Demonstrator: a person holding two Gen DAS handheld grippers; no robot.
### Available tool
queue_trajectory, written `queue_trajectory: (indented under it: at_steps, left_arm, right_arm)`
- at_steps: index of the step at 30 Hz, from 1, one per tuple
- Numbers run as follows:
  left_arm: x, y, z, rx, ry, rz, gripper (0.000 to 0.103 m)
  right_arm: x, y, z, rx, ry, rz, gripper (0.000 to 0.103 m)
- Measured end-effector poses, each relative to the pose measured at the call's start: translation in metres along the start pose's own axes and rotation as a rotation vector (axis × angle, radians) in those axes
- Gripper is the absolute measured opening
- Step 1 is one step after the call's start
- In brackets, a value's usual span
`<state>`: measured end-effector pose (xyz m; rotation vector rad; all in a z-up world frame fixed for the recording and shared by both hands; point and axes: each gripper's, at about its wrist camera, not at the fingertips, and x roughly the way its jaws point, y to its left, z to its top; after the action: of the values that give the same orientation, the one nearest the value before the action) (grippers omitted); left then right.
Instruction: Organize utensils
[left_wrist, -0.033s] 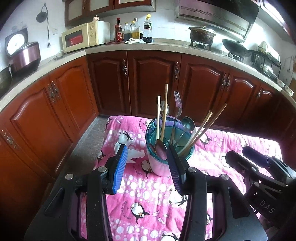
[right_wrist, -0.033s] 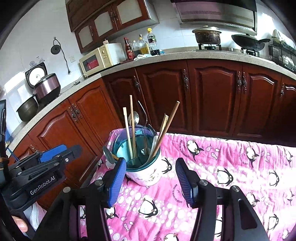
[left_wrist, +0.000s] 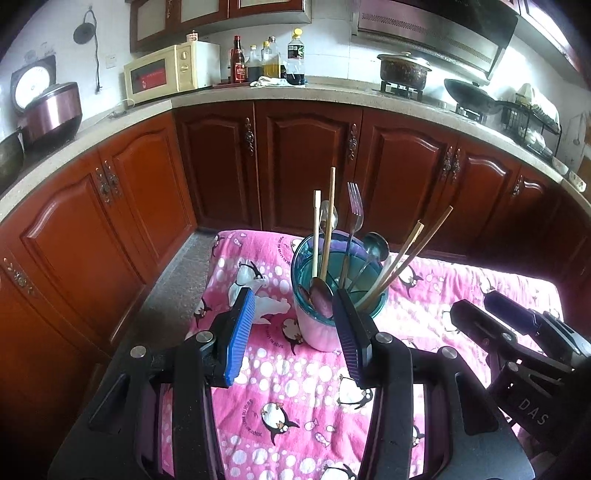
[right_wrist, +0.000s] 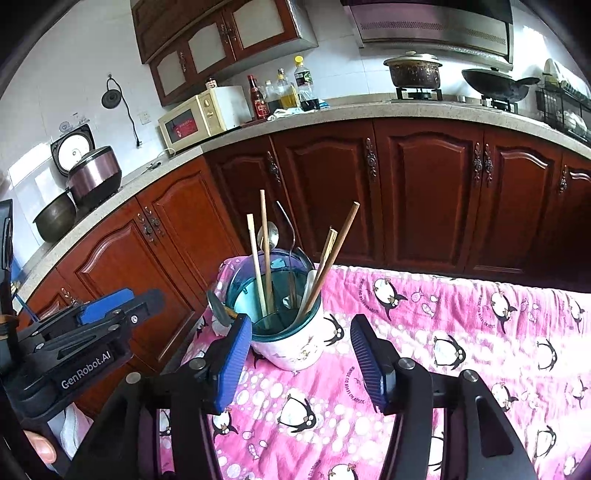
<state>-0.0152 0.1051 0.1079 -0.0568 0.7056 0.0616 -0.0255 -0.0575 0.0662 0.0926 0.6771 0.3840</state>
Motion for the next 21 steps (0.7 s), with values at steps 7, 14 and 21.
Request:
queue_trajectory:
  at_steps: [7, 14, 21]
  left_arm:
    - [-0.009, 0.001, -0.001, -0.002, -0.02, 0.014, 0.043]
    - [-0.016, -0.001, 0.001, 0.002, -0.048, 0.033, 0.043]
    - [-0.019, 0.0, -0.002, -0.007, -0.066, 0.054, 0.043]
  right_arm:
    - [-0.01, 0.003, -0.001, -0.001, -0.011, -0.019, 0.056]
    - [-0.014, 0.004, 0.0, -0.014, -0.024, -0.037, 0.06]
    - [-0.015, 0.008, -0.001, -0.037, -0.027, -0.057, 0.065]
